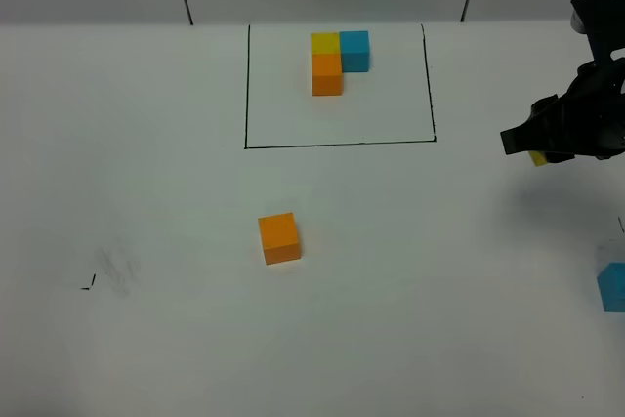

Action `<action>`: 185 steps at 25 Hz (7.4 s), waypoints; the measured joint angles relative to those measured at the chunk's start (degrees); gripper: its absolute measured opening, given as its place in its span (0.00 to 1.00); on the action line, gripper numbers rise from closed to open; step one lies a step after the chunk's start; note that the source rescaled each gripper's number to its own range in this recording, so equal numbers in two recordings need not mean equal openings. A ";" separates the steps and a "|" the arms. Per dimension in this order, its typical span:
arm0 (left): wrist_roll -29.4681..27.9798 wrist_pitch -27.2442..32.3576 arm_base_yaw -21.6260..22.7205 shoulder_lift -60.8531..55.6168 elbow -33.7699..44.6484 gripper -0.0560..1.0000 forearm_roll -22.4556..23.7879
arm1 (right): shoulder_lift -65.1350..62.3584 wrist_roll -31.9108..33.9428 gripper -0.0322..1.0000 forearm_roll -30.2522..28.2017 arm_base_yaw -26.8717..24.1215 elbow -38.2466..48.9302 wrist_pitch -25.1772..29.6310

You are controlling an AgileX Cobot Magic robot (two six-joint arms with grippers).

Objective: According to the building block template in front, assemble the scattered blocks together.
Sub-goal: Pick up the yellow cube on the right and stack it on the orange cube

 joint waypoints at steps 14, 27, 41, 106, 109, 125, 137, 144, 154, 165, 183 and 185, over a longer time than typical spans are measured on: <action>0.00 0.00 0.00 0.00 0.00 0.05 0.00 | 0.46 4.24 0.53 7.85 8.46 -5.15 0.60; 0.00 0.00 0.00 0.00 0.00 0.05 0.00 | 9.73 10.37 0.53 3.52 17.97 -15.97 2.98; 0.00 0.00 0.00 0.00 0.00 0.05 0.00 | 23.64 11.95 0.53 3.36 25.25 -24.47 0.21; 0.00 0.00 0.00 0.00 0.00 0.05 0.00 | 42.40 45.28 0.53 -13.42 30.89 -35.43 -0.25; 0.00 0.00 0.00 0.00 0.00 0.05 0.00 | 42.40 46.08 0.53 -14.18 30.89 -35.43 0.17; 0.00 0.00 0.00 0.00 0.00 0.05 0.00 | 42.40 46.35 0.53 -14.50 32.52 -35.43 -1.58; 0.00 0.00 0.00 0.00 0.00 0.05 0.00 | 42.40 46.30 0.53 -14.84 33.71 -35.43 -2.20; 0.00 0.00 0.00 0.00 0.00 0.05 0.00 | 42.40 46.30 0.53 -14.72 33.71 -35.43 -2.37; 0.00 0.00 0.00 0.00 0.00 0.05 0.00 | 43.85 46.30 0.53 -14.40 34.18 -35.43 -2.49; 0.00 0.00 0.00 0.00 0.00 0.05 0.00 | 46.47 46.36 0.53 -14.34 34.29 -35.43 -2.48; 0.00 0.00 0.00 0.00 0.00 0.05 0.00 | 46.60 47.78 0.53 -14.41 34.29 -35.49 -2.43; 0.00 0.00 0.00 0.00 0.00 0.05 0.00 | 46.60 47.78 0.53 -14.41 34.29 -35.49 -2.43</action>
